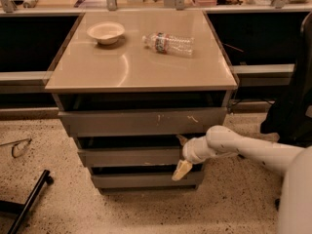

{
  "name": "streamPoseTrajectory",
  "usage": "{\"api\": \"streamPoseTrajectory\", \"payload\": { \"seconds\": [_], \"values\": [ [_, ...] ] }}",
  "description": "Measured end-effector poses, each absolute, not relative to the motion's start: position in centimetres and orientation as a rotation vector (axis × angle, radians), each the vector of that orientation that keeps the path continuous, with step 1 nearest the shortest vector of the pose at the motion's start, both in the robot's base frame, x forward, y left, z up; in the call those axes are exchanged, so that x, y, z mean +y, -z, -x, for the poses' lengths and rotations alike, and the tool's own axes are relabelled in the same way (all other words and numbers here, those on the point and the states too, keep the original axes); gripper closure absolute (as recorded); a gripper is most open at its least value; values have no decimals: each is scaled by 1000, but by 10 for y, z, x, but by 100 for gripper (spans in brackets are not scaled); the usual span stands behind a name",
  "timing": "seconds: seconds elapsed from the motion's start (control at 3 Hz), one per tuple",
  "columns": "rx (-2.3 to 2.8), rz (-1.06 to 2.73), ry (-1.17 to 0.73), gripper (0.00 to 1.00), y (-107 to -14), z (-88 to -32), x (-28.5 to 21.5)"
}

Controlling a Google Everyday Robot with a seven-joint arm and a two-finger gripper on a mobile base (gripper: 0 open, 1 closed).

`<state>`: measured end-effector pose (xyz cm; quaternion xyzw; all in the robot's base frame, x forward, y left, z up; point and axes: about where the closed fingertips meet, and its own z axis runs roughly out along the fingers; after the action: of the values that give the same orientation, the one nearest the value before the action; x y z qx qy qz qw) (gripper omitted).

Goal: Open middle drawer

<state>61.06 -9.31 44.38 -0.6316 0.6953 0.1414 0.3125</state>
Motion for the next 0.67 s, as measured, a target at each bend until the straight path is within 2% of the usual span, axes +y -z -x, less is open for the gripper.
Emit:
{"api": "streamPoseTrajectory", "payload": {
  "seconds": [0.67],
  "values": [
    [1956, 1699, -478, 0, -398, -629, -98]
  ]
}}
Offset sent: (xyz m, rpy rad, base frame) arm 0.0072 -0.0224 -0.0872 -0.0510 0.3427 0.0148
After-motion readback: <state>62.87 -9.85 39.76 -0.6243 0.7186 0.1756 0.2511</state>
